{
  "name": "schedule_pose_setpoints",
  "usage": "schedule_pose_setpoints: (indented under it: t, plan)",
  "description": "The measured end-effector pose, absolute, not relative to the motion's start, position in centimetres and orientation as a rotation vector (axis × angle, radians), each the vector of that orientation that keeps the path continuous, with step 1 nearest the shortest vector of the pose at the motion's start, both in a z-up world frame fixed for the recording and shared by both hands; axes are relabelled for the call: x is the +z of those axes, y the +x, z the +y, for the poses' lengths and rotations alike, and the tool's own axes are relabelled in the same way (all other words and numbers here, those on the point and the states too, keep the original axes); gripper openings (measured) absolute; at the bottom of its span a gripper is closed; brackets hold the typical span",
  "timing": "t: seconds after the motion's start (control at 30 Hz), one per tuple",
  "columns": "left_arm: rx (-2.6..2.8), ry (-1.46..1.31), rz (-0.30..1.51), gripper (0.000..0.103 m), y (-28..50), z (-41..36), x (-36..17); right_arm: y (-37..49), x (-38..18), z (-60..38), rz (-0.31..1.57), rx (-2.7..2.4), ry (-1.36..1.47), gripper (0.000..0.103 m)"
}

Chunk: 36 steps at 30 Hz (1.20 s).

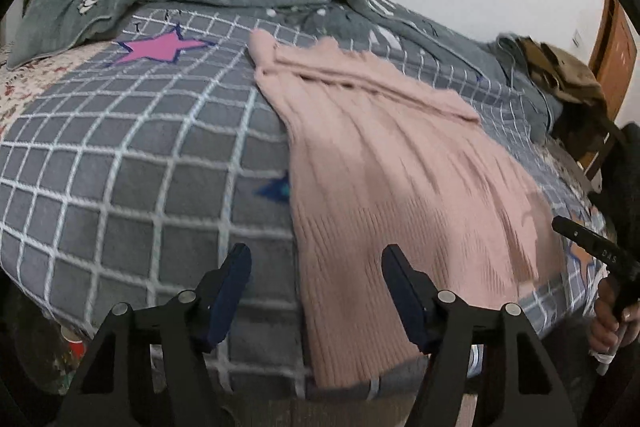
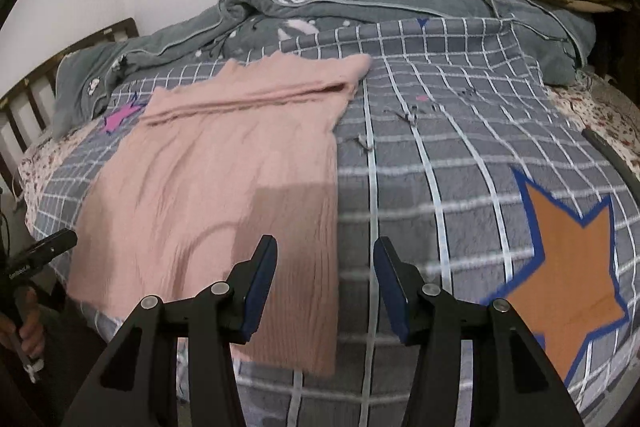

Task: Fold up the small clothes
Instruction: 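Release the sweater and pull both tools back from it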

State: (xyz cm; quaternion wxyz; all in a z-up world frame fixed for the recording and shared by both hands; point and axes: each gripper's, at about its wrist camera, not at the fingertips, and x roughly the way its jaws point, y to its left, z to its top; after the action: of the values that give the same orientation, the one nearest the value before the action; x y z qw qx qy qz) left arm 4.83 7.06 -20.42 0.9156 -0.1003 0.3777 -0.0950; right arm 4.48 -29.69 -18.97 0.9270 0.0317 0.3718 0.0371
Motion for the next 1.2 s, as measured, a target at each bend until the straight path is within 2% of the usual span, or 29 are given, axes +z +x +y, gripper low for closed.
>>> schedule_pose_setpoints:
  t: [0.1,0.23,0.4,0.67,0.77,0.93,1.2]
  plan:
    - [-0.212,-0.215,0.798,0.054,4.5,6.7,-21.1,3.8,-20.0,-30.0,0.79,0.078,0.077,0.043]
    - [-0.215,-0.239,0.807,0.045,4.5,6.7,-21.5,3.4,-20.2,-30.2,0.782,0.088,0.098,0.041]
    - [-0.192,-0.23,0.802,0.04,4.7,6.3,-21.9,3.3,-20.9,-29.9,0.785,0.085,0.092,0.04]
    - [-0.148,-0.177,0.772,0.038,4.4,5.6,-21.9,2.9,-21.1,-28.9,0.761,0.084,0.013,0.04]
    - [-0.136,-0.153,0.766,0.038,4.3,5.2,-21.8,2.9,-21.0,-28.8,0.76,0.088,0.012,0.035]
    - [-0.166,-0.167,0.797,0.036,4.5,5.4,-21.8,3.1,-21.1,-28.5,0.765,0.105,0.009,0.022]
    - [-0.181,-0.185,0.806,0.036,4.6,5.7,-21.9,3.4,-21.2,-28.4,0.784,0.108,0.02,0.02]
